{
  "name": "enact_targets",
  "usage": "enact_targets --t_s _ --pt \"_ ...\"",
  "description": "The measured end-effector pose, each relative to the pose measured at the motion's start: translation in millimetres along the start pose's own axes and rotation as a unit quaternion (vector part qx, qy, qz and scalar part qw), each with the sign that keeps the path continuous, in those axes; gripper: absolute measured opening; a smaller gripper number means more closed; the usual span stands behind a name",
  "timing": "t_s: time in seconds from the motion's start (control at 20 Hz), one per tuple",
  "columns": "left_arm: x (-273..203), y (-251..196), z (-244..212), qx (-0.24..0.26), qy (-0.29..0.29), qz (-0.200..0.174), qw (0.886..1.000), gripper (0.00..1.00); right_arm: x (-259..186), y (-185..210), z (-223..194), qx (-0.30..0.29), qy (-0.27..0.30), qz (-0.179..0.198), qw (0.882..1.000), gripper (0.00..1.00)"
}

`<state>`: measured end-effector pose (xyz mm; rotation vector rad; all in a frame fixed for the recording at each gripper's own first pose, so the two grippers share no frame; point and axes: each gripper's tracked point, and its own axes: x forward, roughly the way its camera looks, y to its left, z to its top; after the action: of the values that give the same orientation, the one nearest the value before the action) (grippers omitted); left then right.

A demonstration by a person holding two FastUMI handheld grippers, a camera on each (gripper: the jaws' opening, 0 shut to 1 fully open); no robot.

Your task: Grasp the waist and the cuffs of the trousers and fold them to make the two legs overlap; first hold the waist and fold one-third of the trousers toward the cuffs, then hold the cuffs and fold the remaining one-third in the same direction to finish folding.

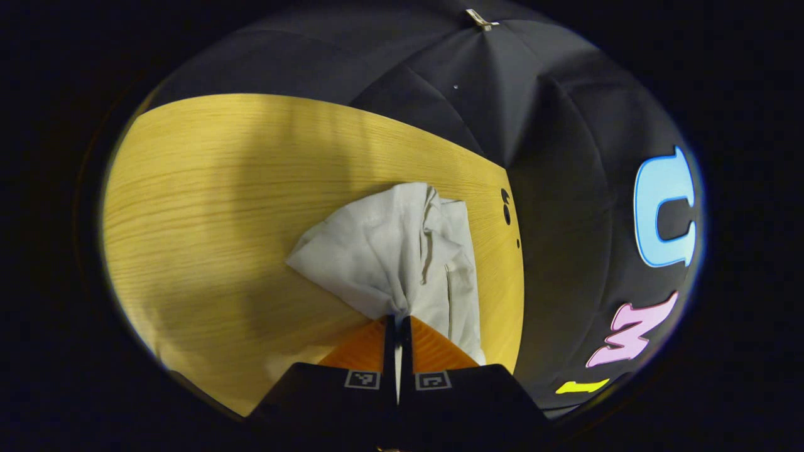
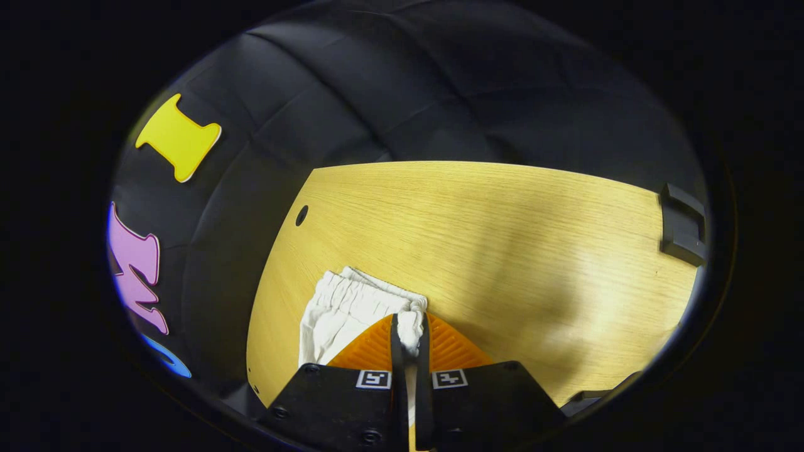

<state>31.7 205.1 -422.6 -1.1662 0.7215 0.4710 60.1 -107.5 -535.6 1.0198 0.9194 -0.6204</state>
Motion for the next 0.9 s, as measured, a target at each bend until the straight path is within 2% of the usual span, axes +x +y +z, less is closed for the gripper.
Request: enact_targets --t_s 0.1,0.25,0.35,0.45,0.5,0.65,0.75,0.9 --pt "-1.4 -5.4 -1.2 0.032 0.001 0.004 0.999 0.06 -6.3 4.4 5.6 -0.024 -0.017 0.007 1.0 0.09" --pt "-9.1 -9.5 0.4 0.057 -0.006 0.002 0.998 0.06 -31.7 28.9 14.4 -0.035 -0.049 0.043 0.997 0.09" --pt "-9.4 -10.9 -1.4 0.054 -0.004 0.001 0.999 0.06 -46.9 66.9 17.9 -0.032 -0.064 0.084 0.994 0.09" --pt "-11.8 -6.5 -6.3 0.051 -0.002 0.0 0.999 0.06 -64.2 105.2 13.5 -0.055 -0.075 0.123 0.988 0.08" --pt "-17.2 0.8 -10.4 0.044 -0.001 -0.003 0.999 0.06 -79.4 115.9 8.2 -0.074 -0.076 0.143 0.984 0.09" --pt "-23.6 13.0 -16.3 0.034 0.002 -0.007 0.999 0.06 -112.9 183.1 -28.6 -0.146 -0.071 0.208 0.964 0.08" --pt "-25.8 16.1 -18.6 0.027 0.004 -0.013 1.0 0.06 -115.9 222.0 -61.9 -0.191 -0.06 0.235 0.951 0.08" --pt "-26.4 17.9 -19.8 0.033 0.004 -0.016 0.999 0.06 -111.5 250.0 -109.0 -0.237 -0.037 0.258 0.936 0.09"
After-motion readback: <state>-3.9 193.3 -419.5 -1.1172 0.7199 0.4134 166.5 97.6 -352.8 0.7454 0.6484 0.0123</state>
